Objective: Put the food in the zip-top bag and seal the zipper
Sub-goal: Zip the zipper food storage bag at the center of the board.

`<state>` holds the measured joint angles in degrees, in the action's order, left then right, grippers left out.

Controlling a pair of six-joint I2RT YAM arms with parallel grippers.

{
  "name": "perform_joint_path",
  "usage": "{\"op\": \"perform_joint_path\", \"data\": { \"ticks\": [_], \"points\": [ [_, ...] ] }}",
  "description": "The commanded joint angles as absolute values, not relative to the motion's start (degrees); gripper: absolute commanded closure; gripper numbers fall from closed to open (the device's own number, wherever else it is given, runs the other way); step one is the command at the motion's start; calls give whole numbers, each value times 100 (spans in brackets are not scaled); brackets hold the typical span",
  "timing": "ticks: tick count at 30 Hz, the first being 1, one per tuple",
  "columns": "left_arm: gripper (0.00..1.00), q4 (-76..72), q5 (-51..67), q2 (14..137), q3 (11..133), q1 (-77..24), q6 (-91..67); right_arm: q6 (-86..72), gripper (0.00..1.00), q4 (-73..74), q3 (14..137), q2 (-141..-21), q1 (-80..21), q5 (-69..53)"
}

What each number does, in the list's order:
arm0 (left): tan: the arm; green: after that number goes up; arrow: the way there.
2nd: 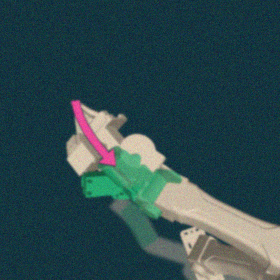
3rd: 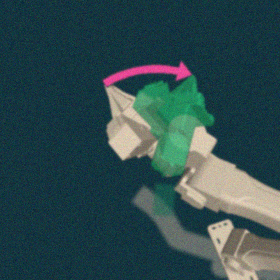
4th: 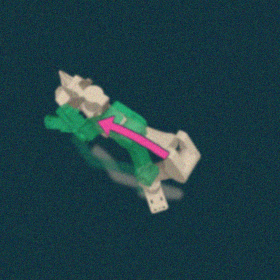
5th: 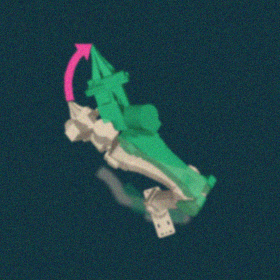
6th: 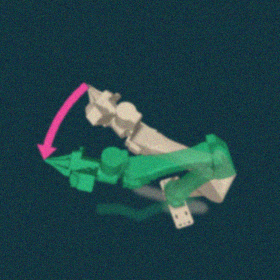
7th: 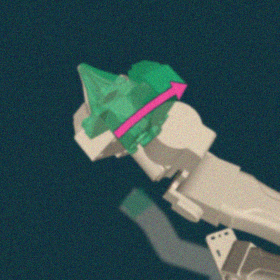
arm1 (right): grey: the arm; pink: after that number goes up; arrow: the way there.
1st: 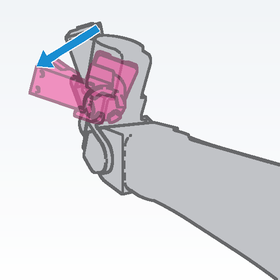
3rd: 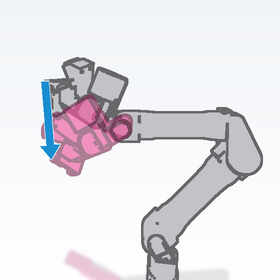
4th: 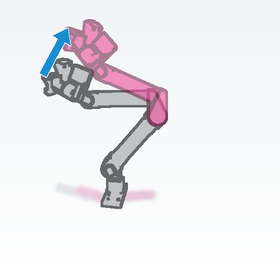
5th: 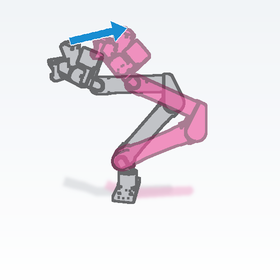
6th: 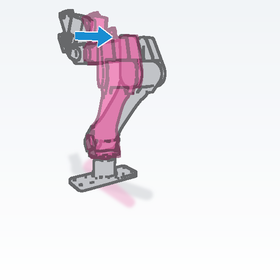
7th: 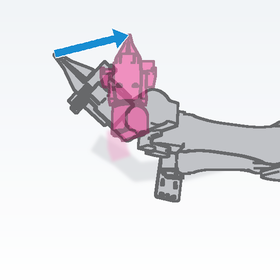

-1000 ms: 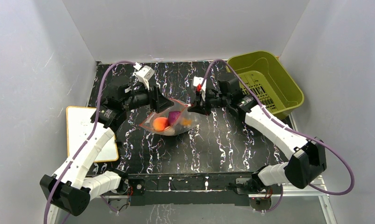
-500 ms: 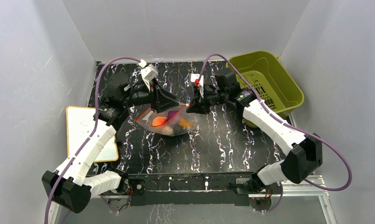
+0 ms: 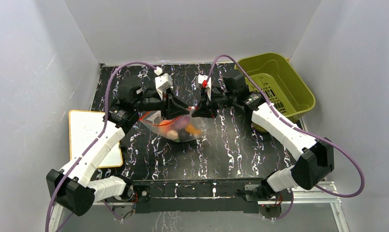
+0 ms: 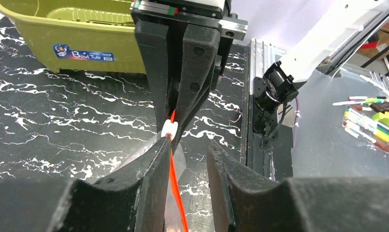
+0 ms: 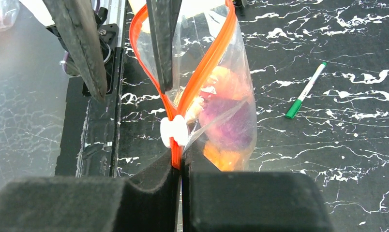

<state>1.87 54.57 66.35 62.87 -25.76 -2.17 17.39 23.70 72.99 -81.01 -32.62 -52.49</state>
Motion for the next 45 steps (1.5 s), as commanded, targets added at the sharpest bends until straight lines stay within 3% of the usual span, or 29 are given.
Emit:
{"op": "perform_joint_path", "data": {
  "ticks": [1,11,19,29,39,45],
  "points": [
    [70,233,5520,6676,6419,-2720,329,1614,100,1960,7520,-8077,-3286,-5531],
    [69,262,5274,6877,6517,-2874,523,1483,100,1832,7407,-8003,-3280,-5571],
    [56,73,4975,6672,6496,-2870,528,1539,100,1944,7378,-7963,-3290,-5607],
    [51,-133,4997,6596,6469,-2869,481,1942,100,2326,7524,-8013,-3292,-5679],
    [53,-117,5437,6461,6289,-2872,556,2369,100,2466,7420,-7732,-3299,-5703],
    [61,-133,5501,6586,6332,-2867,637,2314,100,2433,7437,-7723,-3327,-5661]
  ]
}}
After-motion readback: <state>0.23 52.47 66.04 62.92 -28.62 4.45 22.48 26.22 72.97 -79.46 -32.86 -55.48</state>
